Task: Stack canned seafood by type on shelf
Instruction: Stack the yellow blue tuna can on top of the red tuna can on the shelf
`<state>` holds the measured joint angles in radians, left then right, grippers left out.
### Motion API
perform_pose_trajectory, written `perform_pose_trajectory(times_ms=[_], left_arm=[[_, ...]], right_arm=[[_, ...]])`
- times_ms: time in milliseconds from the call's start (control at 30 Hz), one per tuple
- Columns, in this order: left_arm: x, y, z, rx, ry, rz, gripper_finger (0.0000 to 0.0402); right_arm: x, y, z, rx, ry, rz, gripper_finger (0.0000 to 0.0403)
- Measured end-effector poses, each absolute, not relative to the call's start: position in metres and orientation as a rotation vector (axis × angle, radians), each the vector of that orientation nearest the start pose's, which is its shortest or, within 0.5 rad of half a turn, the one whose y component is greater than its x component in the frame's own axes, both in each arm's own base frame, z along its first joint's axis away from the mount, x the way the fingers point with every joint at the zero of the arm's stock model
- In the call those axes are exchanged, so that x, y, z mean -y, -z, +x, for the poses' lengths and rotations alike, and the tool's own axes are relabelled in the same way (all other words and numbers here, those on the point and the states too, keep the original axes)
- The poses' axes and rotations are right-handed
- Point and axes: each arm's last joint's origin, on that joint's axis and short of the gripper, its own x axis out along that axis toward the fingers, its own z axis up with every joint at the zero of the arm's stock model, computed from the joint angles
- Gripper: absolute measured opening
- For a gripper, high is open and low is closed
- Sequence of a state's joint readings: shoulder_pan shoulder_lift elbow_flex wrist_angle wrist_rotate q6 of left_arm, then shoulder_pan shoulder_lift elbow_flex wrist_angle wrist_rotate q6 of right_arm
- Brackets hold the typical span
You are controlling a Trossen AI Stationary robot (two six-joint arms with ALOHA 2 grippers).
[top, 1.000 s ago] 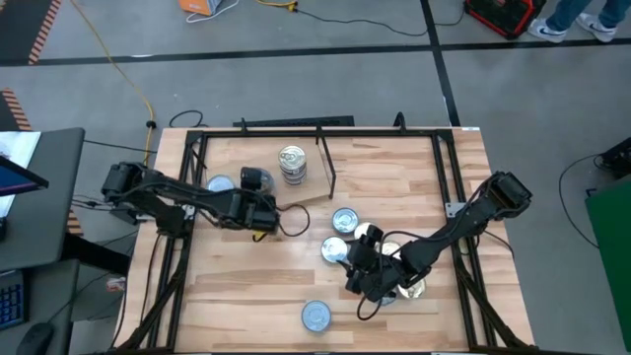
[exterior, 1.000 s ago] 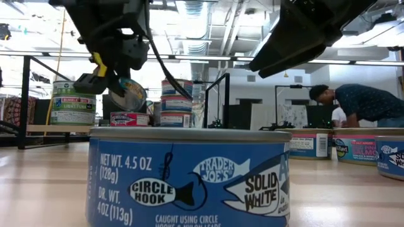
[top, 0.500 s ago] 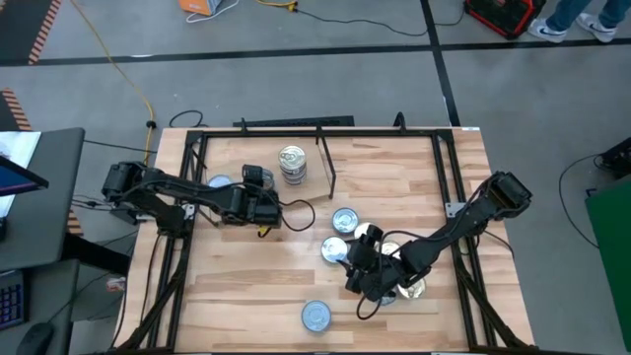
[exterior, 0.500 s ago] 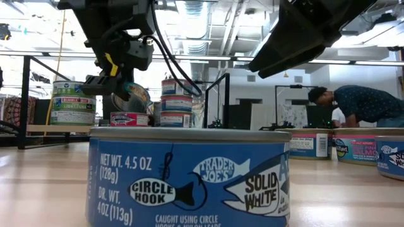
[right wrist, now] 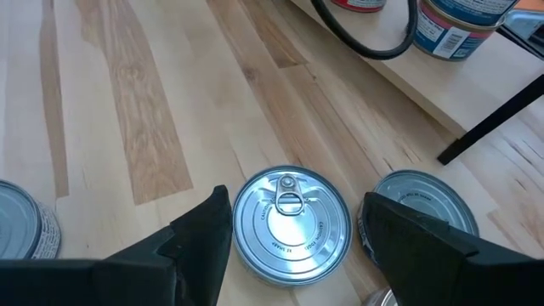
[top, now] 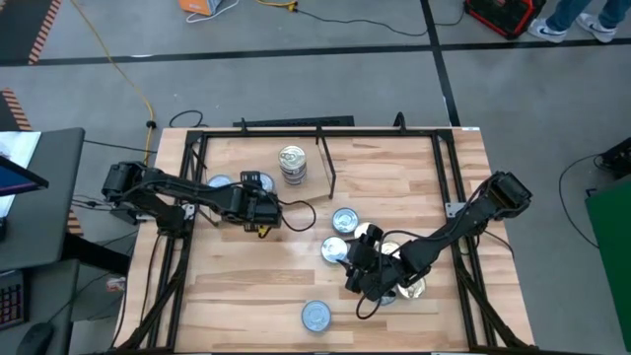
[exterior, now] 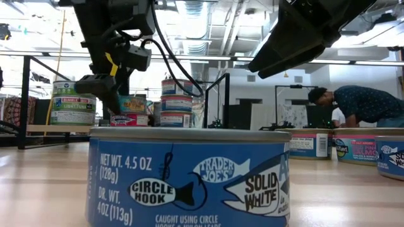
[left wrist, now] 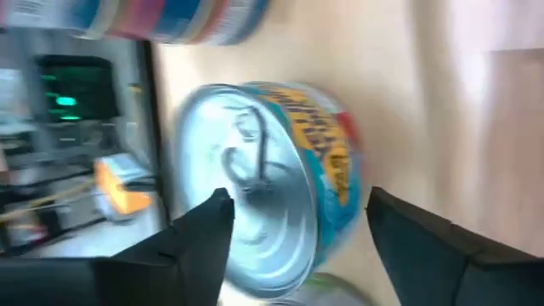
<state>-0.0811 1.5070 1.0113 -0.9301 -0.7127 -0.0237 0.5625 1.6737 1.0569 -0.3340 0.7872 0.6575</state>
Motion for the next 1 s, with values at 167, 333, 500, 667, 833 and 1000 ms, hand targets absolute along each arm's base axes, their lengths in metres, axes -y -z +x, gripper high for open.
perform_pose_trajectory(times_ms=[167,333,500,667,833,1000], left_arm=[[0.004,-0.216,0.258,-1.354,-0.512,0.465,0.0286],[0.006,-0.232,0.259,-1.345,-0.578,0.492,0.0288],[0.008,-0.244,0.264,-1.298,-0.593,0.559,0.0288],[0.009,-0.249,0.266,-1.301,-0.544,0.521,0.0288],[0.013,-0.265,0.268,-1.296,-0.513,0.309,0.0288],[0.029,-0.262,0.264,-1.327,-0.456,0.204,0.0288]], right_arm=[[-0.160,-0.202,0.293,-0.628,0.430,0.030,0.0291],[-0.160,-0.202,0.293,-0.628,0.430,0.029,0.0291],[-0.160,-0.202,0.293,-0.628,0.430,0.029,0.0291],[-0.161,-0.201,0.292,-0.629,0.427,0.029,0.0291],[-0.162,-0.201,0.291,-0.630,0.427,0.029,0.0291],[-0.161,-0.201,0.292,-0.630,0.428,0.029,0.0291]])
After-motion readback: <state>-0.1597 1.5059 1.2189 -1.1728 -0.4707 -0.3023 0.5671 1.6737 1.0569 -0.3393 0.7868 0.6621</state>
